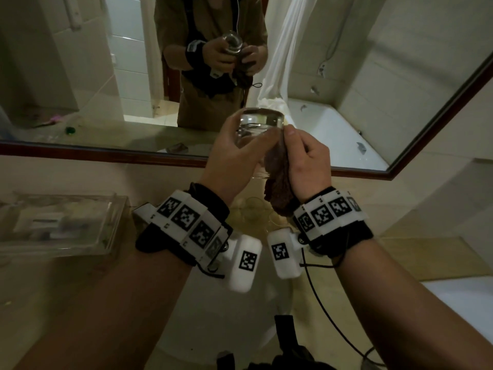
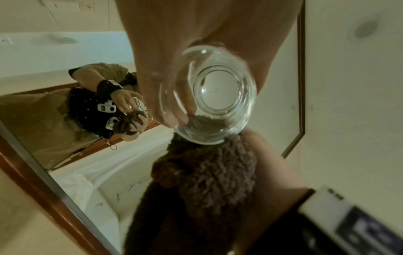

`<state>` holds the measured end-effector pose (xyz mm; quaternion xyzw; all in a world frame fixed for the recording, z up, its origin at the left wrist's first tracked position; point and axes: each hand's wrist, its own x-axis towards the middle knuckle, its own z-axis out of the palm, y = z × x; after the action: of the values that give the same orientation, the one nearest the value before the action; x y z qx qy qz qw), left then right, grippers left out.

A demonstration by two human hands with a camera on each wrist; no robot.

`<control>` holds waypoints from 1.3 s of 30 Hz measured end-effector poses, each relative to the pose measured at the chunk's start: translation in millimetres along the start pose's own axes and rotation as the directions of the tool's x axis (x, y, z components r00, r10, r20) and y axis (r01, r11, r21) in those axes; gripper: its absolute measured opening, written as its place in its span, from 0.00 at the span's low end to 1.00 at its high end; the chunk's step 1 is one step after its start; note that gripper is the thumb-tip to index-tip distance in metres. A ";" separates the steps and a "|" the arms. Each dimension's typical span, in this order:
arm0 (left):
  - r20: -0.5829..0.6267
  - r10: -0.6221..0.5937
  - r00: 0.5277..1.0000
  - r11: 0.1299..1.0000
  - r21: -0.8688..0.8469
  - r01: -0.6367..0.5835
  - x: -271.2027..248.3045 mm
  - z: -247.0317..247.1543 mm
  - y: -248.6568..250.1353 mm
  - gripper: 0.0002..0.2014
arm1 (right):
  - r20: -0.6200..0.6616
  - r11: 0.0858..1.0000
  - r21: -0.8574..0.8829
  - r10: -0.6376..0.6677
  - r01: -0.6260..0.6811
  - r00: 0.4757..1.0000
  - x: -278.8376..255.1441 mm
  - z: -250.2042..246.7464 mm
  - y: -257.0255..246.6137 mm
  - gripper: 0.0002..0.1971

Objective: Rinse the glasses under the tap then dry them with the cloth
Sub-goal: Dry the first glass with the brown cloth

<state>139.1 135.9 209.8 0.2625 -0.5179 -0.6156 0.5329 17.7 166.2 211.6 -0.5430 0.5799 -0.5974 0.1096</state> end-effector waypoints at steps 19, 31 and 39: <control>-0.098 -0.094 0.991 0.995 0.014 0.095 -0.5 -3.9 3.0 0.23 | -0.041 0.995 0.029 -0.090 0.091 0.995 -7.7 6.7 -2.6 0.13; -0.052 -0.126 0.991 0.988 -0.093 0.121 -0.1 -4.7 10.4 0.16 | -0.031 0.996 0.035 -0.082 0.083 0.996 0.9 4.6 -10.1 0.13; -0.077 -0.125 0.989 0.991 -0.048 0.122 0.2 -11.0 2.3 0.16 | 0.008 0.998 -0.040 -0.050 0.050 0.999 1.8 10.0 -5.0 0.14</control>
<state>149.5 132.1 208.3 0.3068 -0.4657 -0.6474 0.5195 27.2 160.6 214.0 -0.5614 0.5777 -0.5863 0.0857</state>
